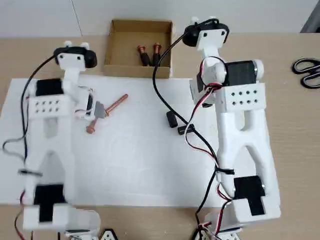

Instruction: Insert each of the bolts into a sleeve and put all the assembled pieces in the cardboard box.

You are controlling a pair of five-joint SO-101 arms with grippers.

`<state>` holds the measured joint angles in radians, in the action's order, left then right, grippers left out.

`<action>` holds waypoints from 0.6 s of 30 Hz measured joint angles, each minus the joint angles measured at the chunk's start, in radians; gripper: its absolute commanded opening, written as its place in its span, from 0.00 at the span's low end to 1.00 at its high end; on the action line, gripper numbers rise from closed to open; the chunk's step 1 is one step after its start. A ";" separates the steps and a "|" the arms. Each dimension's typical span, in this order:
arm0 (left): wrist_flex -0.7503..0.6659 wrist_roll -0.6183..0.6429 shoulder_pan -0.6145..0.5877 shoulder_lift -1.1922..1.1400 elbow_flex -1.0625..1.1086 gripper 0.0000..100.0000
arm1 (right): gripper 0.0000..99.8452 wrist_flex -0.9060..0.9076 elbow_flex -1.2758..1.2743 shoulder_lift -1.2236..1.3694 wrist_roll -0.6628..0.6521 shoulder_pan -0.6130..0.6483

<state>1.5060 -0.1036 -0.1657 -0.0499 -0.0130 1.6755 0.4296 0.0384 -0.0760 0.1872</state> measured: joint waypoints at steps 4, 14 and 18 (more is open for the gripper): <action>-0.031 -0.052 0.043 -0.164 -0.097 0.25 | 0.00 0.000 0.000 0.000 0.000 0.002; -0.037 -0.115 0.150 -0.522 -0.402 0.25 | 0.00 0.000 0.000 0.000 0.000 0.000; -0.035 -0.114 0.149 -0.669 -0.529 0.24 | 0.00 0.000 0.000 0.000 0.000 0.002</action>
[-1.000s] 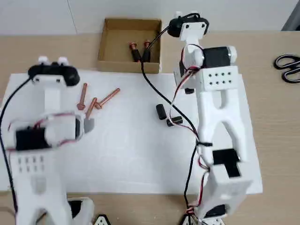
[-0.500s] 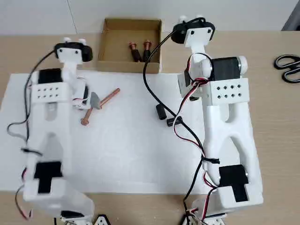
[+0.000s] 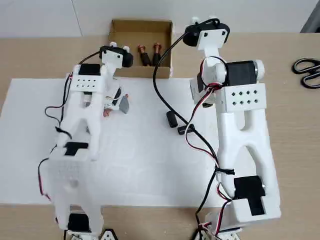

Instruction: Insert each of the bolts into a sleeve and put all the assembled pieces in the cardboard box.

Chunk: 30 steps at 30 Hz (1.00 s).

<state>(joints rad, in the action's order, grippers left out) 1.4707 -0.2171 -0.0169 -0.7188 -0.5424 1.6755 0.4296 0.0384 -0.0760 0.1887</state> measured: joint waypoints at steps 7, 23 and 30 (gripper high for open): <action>0.086 -0.003 0.018 -0.141 -0.176 0.08 | 0.00 0.000 0.000 0.000 0.000 -0.002; 0.259 0.049 0.103 -0.172 -0.436 0.01 | 0.00 0.000 0.000 0.000 0.000 -0.003; 0.264 -0.086 0.104 -0.166 -0.397 0.00 | 0.01 0.000 0.000 0.000 0.000 -0.005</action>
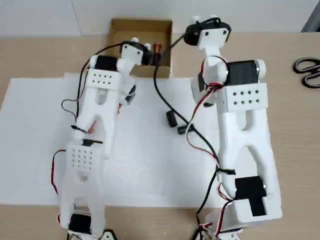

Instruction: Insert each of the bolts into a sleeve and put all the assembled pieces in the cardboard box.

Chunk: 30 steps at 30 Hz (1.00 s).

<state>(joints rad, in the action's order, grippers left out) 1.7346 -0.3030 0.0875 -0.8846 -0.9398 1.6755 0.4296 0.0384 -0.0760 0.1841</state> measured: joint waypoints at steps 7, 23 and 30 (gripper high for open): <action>-0.002 -0.265 0.017 0.270 0.345 0.00 | 0.01 0.000 0.000 -0.002 -0.003 -0.092; -0.129 -0.812 0.020 0.511 0.776 0.11 | 0.00 0.000 0.000 -0.002 -0.048 -0.117; -0.176 -0.842 0.014 0.479 0.776 0.15 | 0.00 0.000 0.000 -0.002 -0.048 -0.117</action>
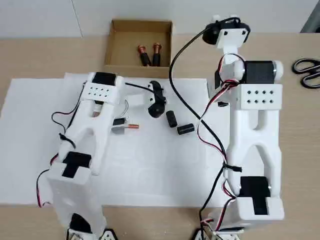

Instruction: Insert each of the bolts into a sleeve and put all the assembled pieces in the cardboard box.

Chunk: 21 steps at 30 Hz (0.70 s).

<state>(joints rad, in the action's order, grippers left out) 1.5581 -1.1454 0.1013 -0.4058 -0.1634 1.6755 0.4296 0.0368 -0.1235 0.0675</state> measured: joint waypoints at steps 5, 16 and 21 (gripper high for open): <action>0.008 0.023 -0.006 0.000 -0.025 0.15 | 0.00 0.000 0.000 0.000 0.000 0.000; 0.172 0.654 -0.103 0.087 -0.319 0.15 | 0.01 0.000 0.000 0.000 0.000 -0.008; 0.176 1.119 -0.100 0.196 -0.301 0.15 | 0.01 0.000 0.000 0.000 -0.003 -0.005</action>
<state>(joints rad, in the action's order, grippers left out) 1.7346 -0.0269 0.0015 -0.2094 -0.4641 1.6755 0.4296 0.0368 -0.1266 0.0629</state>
